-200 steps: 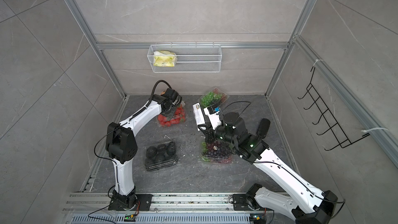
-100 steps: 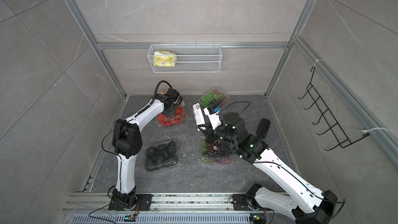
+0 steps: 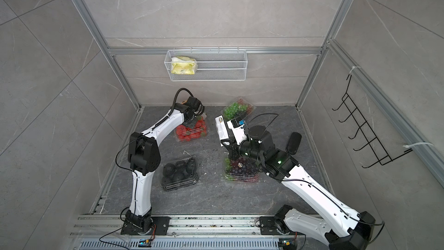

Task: Label fruit boxes
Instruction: Stick the label on the fruit box.

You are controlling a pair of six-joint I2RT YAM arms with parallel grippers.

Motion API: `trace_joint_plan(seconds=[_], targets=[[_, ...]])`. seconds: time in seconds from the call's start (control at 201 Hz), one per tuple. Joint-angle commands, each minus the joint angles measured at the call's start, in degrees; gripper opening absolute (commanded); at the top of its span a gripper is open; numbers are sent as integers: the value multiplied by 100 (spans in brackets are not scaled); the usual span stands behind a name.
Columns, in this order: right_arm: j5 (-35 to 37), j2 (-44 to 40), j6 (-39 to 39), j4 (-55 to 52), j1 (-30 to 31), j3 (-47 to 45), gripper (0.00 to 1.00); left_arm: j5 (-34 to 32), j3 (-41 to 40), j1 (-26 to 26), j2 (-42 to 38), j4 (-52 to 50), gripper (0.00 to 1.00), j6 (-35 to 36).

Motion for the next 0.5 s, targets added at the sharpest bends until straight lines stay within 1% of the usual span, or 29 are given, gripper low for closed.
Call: trace_joint_plan(seconds=[0.0,0.199,0.234,0.493], targets=[[-66,26,-9,133,-40,-68,0,65,132,8,124,-142,0,136],[-105,49,6,142,-59,-69,0,65,152,2,194,-177,0,119],[-101,55,5,139,-59,-73,0,236,167,-1,202,-192,0,108],[-140,92,30,146,-83,-69,0,357,169,-4,239,-262,0,87]])
